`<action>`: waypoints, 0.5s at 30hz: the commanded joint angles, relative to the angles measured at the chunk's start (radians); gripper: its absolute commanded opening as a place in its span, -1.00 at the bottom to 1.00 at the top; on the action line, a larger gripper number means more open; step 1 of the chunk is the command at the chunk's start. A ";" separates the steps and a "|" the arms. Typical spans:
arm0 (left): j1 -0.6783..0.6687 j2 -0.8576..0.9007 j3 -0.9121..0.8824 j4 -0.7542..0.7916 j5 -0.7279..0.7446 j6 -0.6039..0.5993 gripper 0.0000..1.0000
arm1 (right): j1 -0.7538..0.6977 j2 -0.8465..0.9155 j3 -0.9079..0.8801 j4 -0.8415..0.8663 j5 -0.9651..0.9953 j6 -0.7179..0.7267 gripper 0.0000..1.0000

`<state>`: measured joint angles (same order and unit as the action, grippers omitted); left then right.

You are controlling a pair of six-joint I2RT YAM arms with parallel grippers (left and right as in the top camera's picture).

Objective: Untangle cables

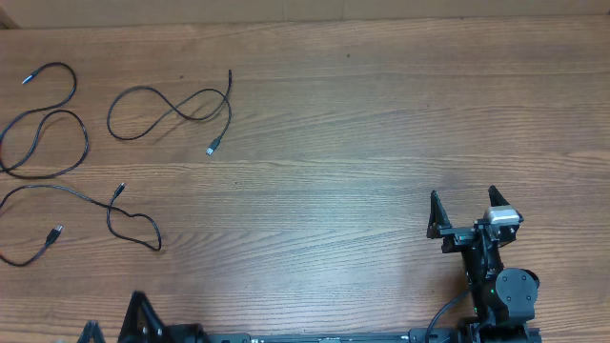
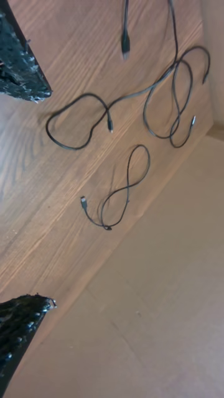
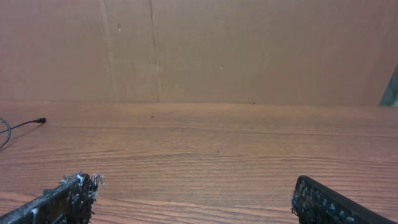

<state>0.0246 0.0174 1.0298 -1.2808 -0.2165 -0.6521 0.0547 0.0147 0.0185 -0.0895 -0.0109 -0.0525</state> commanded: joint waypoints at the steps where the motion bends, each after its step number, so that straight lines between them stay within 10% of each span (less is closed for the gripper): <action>1: -0.025 -0.013 -0.093 0.069 0.011 0.002 0.99 | 0.008 -0.012 -0.011 0.006 0.010 -0.005 1.00; 15: -0.042 -0.014 -0.590 0.605 0.173 0.113 0.99 | 0.008 -0.012 -0.011 0.006 0.010 -0.005 1.00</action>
<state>-0.0135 0.0158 0.5095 -0.7326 -0.1074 -0.5915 0.0551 0.0147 0.0185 -0.0891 -0.0105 -0.0528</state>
